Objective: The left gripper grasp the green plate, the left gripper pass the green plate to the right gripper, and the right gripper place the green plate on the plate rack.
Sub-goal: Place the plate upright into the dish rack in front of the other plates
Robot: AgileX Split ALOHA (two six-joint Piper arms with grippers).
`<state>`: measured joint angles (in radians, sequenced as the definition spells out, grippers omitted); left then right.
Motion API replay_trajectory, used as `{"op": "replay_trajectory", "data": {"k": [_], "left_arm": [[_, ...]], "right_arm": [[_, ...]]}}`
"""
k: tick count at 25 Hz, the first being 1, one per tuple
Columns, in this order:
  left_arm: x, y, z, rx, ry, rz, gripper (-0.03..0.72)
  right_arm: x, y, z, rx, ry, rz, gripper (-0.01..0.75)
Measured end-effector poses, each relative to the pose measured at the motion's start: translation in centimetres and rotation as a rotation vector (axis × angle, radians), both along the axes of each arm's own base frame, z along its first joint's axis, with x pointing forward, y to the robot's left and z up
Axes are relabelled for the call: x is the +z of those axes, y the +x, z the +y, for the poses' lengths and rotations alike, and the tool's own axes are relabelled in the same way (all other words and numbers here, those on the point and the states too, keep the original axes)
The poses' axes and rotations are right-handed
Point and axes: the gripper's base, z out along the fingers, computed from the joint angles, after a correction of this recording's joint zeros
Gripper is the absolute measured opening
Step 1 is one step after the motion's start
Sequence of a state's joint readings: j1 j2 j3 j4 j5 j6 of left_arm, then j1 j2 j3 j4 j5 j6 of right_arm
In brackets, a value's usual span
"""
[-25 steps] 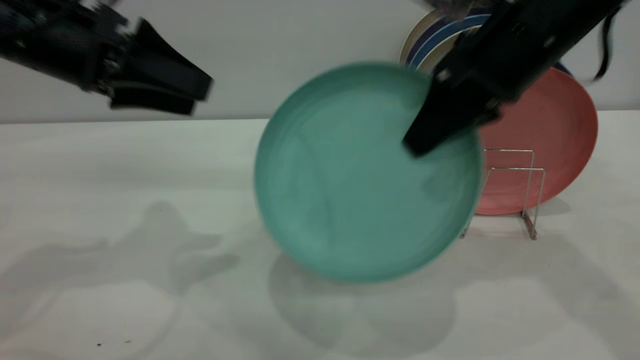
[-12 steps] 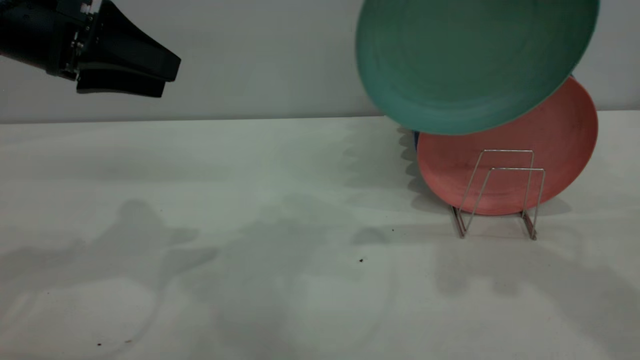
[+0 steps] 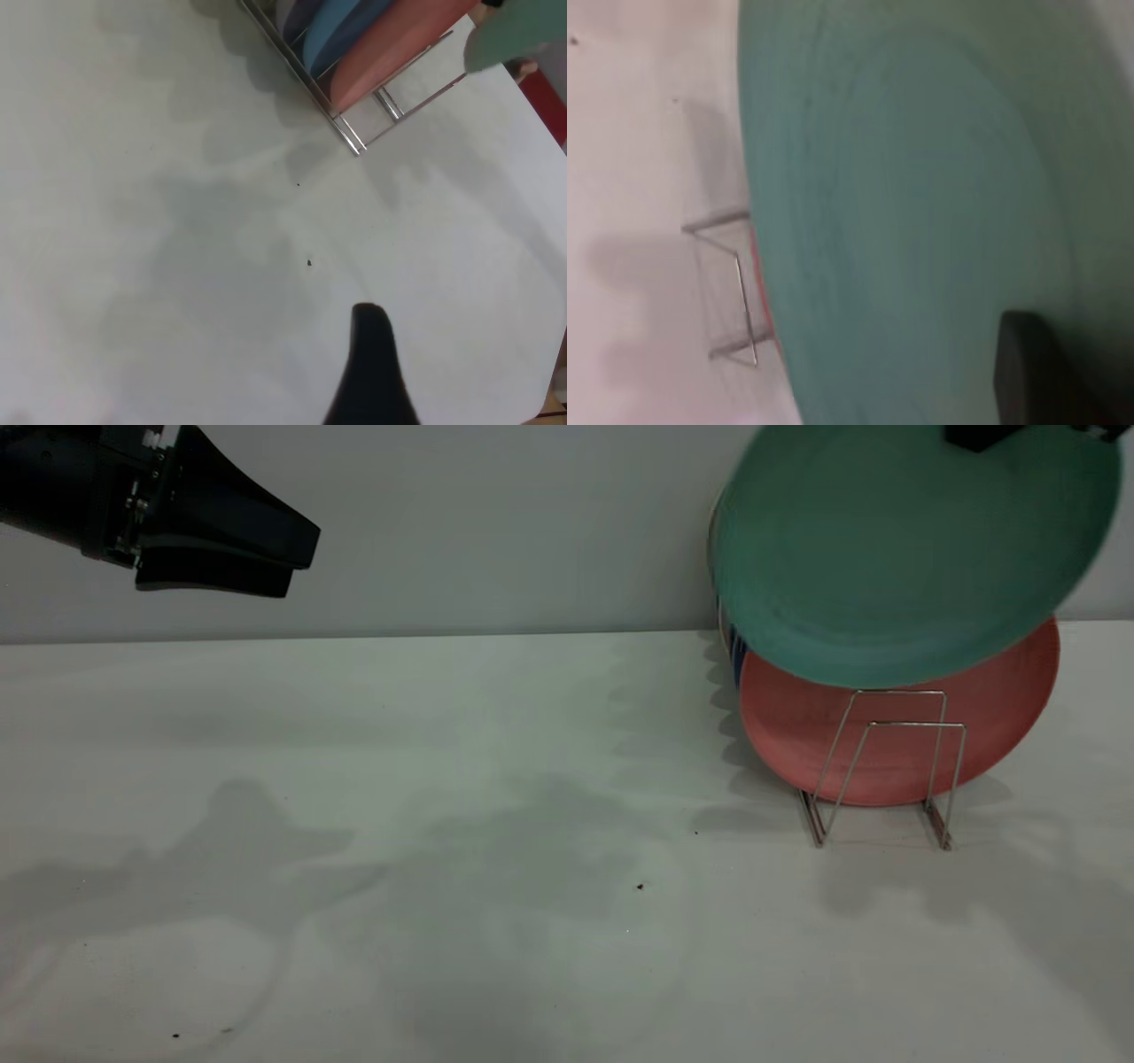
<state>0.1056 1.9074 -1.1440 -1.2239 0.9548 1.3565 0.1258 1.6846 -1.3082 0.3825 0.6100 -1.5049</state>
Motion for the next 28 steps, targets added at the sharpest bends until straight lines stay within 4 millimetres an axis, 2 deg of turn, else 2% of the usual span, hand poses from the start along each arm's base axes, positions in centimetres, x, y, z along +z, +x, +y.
{"op": "replay_trajectory", "data": {"k": [5, 20, 28], "left_arm": [[0.0, 0.0, 0.0, 0.001, 0.0, 0.001, 0.591], [0.0, 0.0, 0.0, 0.001, 0.0, 0.001, 0.591], [0.0, 0.0, 0.0, 0.001, 0.0, 0.001, 0.591]], "right_arm": [[-0.8, 0.3, -0.4, -0.024, 0.022, 0.036, 0.121], [-5.0, 1.6, -0.1, -0.026, 0.022, 0.161, 0.119], [-4.7, 1.6, -0.2, -0.028, 0.021, 0.146, 0.119]]}}
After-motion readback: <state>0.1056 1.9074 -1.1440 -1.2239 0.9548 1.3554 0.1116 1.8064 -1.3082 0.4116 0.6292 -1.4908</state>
